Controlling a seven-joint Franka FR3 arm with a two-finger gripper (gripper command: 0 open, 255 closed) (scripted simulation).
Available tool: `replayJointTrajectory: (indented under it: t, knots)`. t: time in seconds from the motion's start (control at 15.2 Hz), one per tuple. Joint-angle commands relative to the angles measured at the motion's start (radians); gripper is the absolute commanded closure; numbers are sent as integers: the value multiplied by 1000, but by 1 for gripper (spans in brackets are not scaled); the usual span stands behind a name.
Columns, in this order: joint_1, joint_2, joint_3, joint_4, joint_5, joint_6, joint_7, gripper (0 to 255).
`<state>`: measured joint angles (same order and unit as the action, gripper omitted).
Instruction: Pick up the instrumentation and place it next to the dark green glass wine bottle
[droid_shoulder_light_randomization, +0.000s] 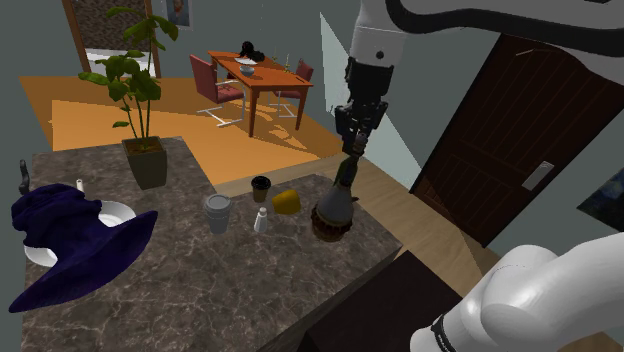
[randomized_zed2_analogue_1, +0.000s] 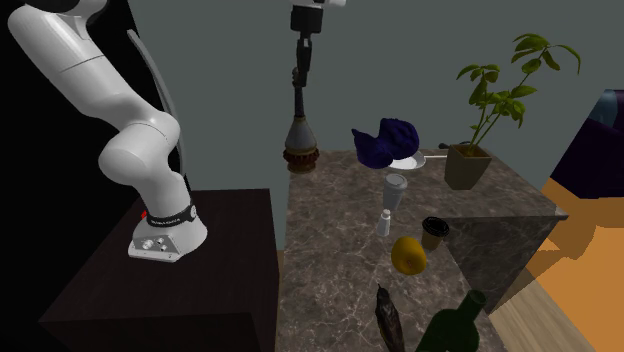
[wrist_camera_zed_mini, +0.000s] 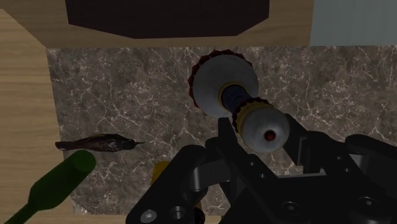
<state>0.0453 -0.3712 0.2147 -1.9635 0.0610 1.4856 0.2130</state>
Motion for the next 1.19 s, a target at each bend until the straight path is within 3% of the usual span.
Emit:
replayJointTrajectory:
  t: [0.0,0.86,1.12]
  knots:
    - [-1,5,-1,36,-1,-30,0,255]
    - [-6,70,0,278,-13,-208,9,255]
    - [-40,85,-65,287,-45,-204,-93,255]
